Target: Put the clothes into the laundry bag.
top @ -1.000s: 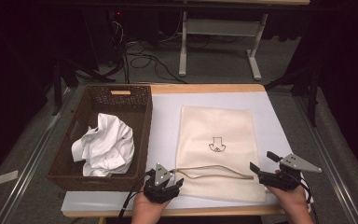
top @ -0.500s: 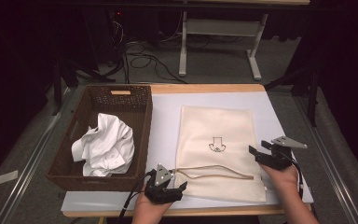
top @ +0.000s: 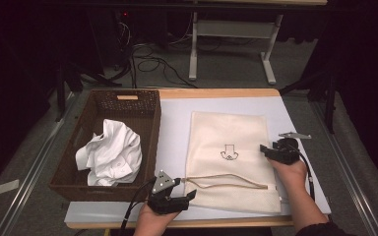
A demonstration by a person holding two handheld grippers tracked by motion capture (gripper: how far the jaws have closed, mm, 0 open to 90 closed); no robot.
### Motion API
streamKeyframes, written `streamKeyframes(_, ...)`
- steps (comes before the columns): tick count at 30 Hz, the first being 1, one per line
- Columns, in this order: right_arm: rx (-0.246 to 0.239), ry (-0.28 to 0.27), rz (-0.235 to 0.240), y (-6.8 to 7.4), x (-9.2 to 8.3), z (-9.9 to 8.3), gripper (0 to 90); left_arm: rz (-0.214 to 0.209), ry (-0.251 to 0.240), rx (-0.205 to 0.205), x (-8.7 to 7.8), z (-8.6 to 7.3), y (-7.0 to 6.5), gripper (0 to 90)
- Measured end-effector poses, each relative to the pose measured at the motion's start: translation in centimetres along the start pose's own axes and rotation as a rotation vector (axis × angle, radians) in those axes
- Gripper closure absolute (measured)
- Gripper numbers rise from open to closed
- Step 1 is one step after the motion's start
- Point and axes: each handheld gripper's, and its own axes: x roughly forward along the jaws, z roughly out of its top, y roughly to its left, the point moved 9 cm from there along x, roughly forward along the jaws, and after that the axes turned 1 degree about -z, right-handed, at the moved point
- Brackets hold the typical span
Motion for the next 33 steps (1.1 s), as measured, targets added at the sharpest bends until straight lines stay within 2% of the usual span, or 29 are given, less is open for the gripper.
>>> streamKeyframes(4,0.006,0.008,0.02,0.5,0.7,0.7,45.8,-0.006,0.019,-0.002,0.2,-0.4,-0.1,29.5)
streamKeyframes(7,-0.049,0.009,-0.003,0.8,0.9,0.7,60.1,-0.019,0.013,-0.007,0.2,-0.3,-0.2,29.5)
streamKeyframes(9,-0.062,0.013,0.002,0.9,0.8,0.7,75.2,-0.018,0.011,-0.005,0.2,-0.2,-0.2,29.8)
streamKeyframes(11,-0.062,0.012,0.016,0.8,0.7,0.6,86.1,-0.021,0.023,-0.002,0.3,-0.3,-0.3,30.2)
streamKeyframes(16,-0.088,0.005,0.004,0.5,0.1,0.4,88.2,-0.021,0.037,0.008,0.6,-0.6,-0.4,30.8)
streamKeyframes(20,-0.059,-0.009,-0.026,-1.2,-1.0,-0.2,88.1,-0.02,0.041,0.018,0.7,-0.7,-0.6,30.8)
streamKeyframes(23,-0.036,-0.014,-0.032,-2.3,-1.9,-0.8,88.1,-0.022,0.048,0.027,1.0,-0.7,-0.7,30.9)
streamKeyframes(27,-0.028,-0.012,-0.05,-3.7,-3.1,-1.7,87.9,-0.023,0.055,0.034,1.3,-0.8,-0.8,30.8)
streamKeyframes(30,-0.013,-0.011,-0.056,-4.4,-3.7,-2.5,87.7,-0.021,0.063,0.047,1.4,-1.0,-1.0,30.9)
streamKeyframes(33,-0.011,-0.025,-0.051,-4.5,-4.0,-2.8,84.9,-0.016,0.065,0.053,1.6,-1.0,-1.0,30.8)
